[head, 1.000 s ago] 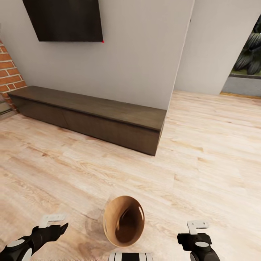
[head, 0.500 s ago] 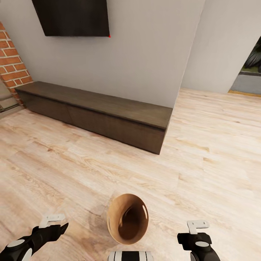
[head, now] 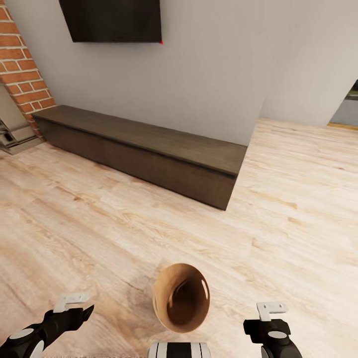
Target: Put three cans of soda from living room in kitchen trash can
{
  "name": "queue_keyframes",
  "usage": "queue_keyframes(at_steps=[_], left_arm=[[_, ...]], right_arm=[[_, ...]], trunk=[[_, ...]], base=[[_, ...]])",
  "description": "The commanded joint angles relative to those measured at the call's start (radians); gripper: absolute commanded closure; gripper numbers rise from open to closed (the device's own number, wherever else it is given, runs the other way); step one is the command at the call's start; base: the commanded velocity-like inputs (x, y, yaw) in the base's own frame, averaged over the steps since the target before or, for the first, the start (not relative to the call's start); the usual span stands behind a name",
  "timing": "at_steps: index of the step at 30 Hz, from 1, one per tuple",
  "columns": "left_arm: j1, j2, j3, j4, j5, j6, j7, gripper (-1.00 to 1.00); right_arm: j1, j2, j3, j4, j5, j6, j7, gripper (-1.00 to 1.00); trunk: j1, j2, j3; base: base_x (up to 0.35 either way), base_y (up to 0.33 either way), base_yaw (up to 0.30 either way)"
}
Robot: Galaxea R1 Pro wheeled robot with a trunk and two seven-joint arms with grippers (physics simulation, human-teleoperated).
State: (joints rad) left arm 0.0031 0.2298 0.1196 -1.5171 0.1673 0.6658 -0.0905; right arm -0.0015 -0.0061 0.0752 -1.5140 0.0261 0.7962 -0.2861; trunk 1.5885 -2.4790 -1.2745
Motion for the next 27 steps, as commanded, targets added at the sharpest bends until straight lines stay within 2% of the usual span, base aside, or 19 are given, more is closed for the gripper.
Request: queue_keyframes(at_steps=[1, 16, 21, 27], left_arm=[[0.0, 0.0, 0.0, 0.0, 0.0, 0.0, 0.0, -1.0], [0.0, -0.001, 0.001, 0.0, 0.0, 0.0, 0.0, -1.0], [0.0, -0.001, 0.001, 0.0, 0.0, 0.0, 0.0, -1.0], [0.0, -0.001, 0.001, 0.0, 0.0, 0.0, 0.0, -1.0]], right_arm=[[0.0, 0.0, 0.0, 0.0, 0.0, 0.0, 0.0, -1.0], [0.0, -0.001, 0.0, -0.003, 0.0, 0.0, 0.0, -1.0], [0.0, -0.001, 0.0, -0.003, 0.0, 0.0, 0.002, -1.0], [0.0, -0.001, -0.001, -0.003, 0.0, 0.0, 0.002, -1.0]], trunk=[[0.0, 0.0, -0.002], [0.0, 0.0, -0.023], [0.0, 0.0, -0.024], [0.0, 0.0, -0.03]], base=[[0.0, 0.0, 0.131], [0.0, 0.0, 0.125], [0.0, 0.0, 0.018], [0.0, 0.0, -0.103]])
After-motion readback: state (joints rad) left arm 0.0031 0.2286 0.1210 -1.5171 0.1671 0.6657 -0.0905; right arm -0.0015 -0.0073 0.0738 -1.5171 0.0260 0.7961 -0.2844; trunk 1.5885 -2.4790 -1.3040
